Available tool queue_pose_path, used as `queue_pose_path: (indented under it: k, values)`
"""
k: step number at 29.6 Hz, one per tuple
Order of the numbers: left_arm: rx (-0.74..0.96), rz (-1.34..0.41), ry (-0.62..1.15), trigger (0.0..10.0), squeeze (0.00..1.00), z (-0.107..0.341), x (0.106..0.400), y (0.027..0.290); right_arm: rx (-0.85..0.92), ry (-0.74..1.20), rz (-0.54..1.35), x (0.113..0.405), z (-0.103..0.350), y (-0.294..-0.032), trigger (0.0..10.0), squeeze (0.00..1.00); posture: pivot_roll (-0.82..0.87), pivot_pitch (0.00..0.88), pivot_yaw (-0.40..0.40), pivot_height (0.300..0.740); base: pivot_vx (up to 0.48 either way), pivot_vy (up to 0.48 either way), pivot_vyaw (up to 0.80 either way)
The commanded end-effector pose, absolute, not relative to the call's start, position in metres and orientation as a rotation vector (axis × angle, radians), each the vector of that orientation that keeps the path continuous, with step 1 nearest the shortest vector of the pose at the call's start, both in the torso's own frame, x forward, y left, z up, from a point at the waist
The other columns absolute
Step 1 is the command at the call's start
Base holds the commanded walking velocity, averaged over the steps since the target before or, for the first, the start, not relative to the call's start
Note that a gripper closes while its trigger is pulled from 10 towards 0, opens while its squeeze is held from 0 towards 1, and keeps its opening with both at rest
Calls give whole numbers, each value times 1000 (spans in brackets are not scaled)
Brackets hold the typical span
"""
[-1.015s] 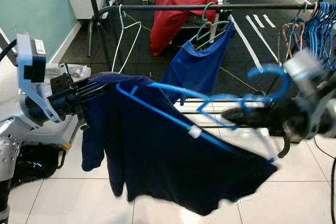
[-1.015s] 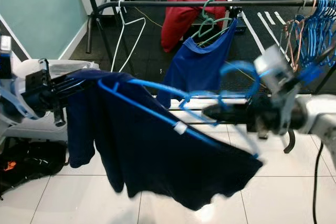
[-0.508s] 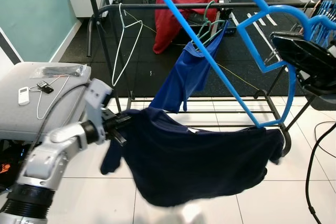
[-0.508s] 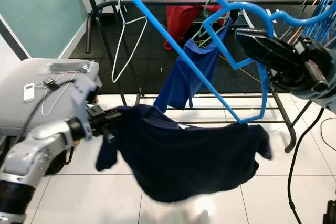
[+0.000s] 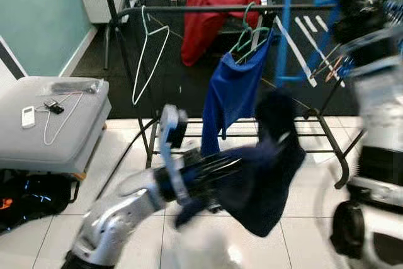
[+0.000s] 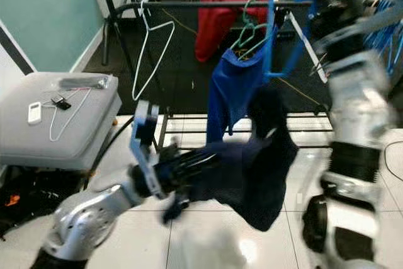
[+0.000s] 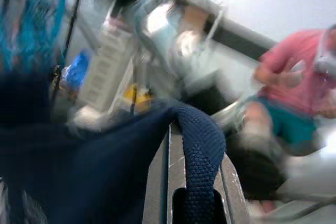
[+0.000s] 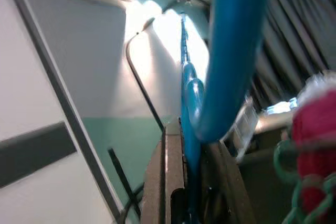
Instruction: Hang hanger
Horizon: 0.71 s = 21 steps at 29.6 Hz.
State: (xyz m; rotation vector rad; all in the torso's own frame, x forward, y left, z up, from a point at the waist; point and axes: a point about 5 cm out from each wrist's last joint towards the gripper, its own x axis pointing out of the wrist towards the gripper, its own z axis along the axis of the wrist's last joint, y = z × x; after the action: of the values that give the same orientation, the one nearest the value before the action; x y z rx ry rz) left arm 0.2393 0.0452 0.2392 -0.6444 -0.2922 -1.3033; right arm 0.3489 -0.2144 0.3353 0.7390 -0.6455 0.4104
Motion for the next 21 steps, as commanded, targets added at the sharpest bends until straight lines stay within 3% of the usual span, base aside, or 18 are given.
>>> queue_pose_path:
  k: [1, 3, 5, 7, 8, 10, 13, 16, 18, 21]
  values:
    - [-842, -1253, -445, 10000, 0, 274, 244, 39, 1032, -619, 374, 356, 315, -208, 0, 0, -108, 104, 40, 740, 0, 0, 0]
    - [-933, -1242, -501, 10000, 0, 289, 246, 36, 1147, -570, 407, 360, 302, -192, 0, 0, -108, 104, 40, 740, 0, 0, 0]
    - [-928, -1215, -499, 10000, 0, 289, 251, 31, 1200, -489, 679, 349, 298, -144, 0, 0, -113, 95, 43, 740, 0, 0, 0]
    - [-928, -1215, -499, 10000, 0, 289, 251, 31, 1200, -489, 679, 349, 298, -144, 0, 0, -113, 95, 43, 740, 0, 0, 0]
    - [-863, -1188, -455, 10000, 0, 277, 255, 29, 1234, -513, 963, 324, 312, -111, 0, 0, -112, 95, 43, 740, 0, 0, 0]
    - [-801, -1166, -404, 10000, 0, 262, 257, 29, 1238, -565, 1029, 314, 323, -108, 0, 0, -114, 92, 44, 740, 0, 0, 0]
    - [-765, -1148, -357, 10000, 0, 251, 257, 30, 1225, -598, 1002, 312, 329, -109, 0, 0, -114, 92, 44, 740, 0, 0, 0]
    - [-760, -1168, -228, 10000, 0, 225, 246, 36, 1117, -663, 616, 345, 334, -151, 0, 0, -116, 92, 47, 740, 0, 0, 0]
    - [-760, -1168, -228, 10000, 0, 225, 246, 36, 1117, -663, 616, 345, 334, -151, 0, 0, -116, 92, 47, 740, 0, 0, 0]
    - [-679, -1207, -140, 10000, 0, 207, 233, 35, 1136, -764, 551, 347, 354, -184, 0, 0, -112, 96, 46, 740, 0, 0, 0]
